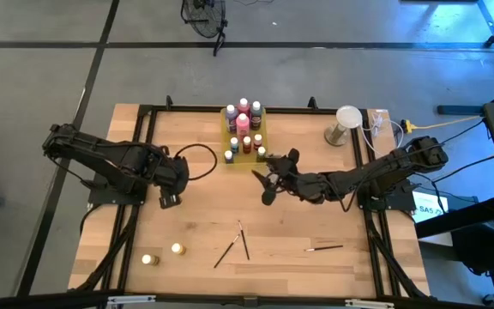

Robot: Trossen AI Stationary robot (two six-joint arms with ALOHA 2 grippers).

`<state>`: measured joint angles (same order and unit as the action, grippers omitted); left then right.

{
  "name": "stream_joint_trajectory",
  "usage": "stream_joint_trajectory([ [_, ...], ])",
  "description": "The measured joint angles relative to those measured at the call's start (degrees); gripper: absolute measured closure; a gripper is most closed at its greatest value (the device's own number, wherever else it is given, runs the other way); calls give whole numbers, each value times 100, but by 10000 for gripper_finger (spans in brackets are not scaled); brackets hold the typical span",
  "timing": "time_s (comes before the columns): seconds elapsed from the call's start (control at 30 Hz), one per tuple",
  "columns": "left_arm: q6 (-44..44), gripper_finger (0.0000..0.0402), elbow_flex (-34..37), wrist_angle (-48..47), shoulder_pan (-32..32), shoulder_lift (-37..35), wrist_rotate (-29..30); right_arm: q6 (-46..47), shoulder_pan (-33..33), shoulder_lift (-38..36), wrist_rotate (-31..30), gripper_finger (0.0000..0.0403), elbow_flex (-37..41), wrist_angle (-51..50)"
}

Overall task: Pick & Place Paint Supplies
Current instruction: Put the small light yellow paint bottle into the yellow bin

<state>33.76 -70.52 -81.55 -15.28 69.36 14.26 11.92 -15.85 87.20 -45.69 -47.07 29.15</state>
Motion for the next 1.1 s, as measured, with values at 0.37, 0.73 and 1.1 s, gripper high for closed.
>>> stream_joint_trajectory([
  [0.37,1062,190,479,-393,206,-5,-433,0,-38,0,1083,139,-2,83],
  [0.73,628,190,1099,270,316,-4,-858,72,-38,0,1325,139,-2,112],
  [1.1,745,190,1165,602,279,11,-1014,68,-38,0,1605,139,-2,157],
])
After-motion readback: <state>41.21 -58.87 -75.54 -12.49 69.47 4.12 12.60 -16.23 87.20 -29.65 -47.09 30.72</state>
